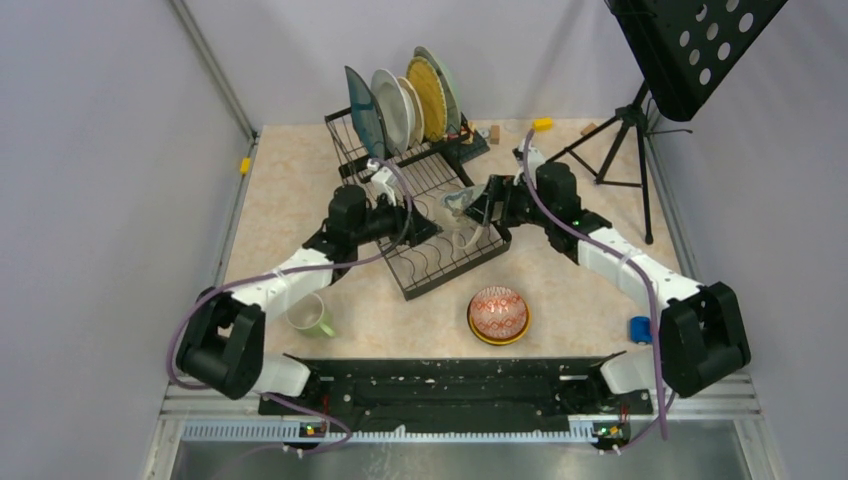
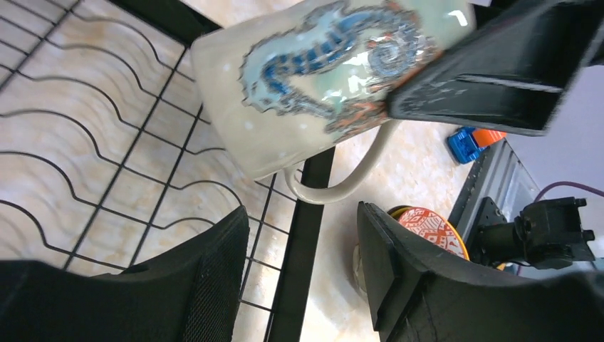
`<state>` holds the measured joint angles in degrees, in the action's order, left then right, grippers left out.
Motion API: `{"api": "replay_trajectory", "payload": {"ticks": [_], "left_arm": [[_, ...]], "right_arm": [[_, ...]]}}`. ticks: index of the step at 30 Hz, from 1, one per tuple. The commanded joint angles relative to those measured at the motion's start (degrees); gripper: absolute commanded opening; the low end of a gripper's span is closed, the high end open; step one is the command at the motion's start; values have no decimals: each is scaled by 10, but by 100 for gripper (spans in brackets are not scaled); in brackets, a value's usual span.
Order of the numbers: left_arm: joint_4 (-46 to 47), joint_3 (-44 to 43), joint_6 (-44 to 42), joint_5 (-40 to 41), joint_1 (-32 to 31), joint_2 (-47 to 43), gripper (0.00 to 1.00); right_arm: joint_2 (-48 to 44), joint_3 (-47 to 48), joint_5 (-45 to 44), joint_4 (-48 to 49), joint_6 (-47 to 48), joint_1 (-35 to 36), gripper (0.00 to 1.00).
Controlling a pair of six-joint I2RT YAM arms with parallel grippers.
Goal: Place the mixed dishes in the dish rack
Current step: Turn the cup upside down in the dish rack.
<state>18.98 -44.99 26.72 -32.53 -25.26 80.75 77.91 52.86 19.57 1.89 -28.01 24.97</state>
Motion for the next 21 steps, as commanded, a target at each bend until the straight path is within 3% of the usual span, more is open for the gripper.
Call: {"api": "replay_trajectory", "payload": {"ticks": [1, 11, 18, 21], "left_arm": [[-33, -12, -61, 33, 2, -54, 62], [-42, 35, -101, 130, 3, -170, 69], [-64, 54, -116, 204, 2, -220, 74], [-70, 60, -115, 239, 2, -240, 85]], "right_arm": [[10, 108, -40, -41, 77, 28, 0], [81, 246, -109, -211, 176, 77, 0], [112, 293, -135, -248, 191, 95, 0], [132, 317, -142, -270, 202, 104, 0]]}}
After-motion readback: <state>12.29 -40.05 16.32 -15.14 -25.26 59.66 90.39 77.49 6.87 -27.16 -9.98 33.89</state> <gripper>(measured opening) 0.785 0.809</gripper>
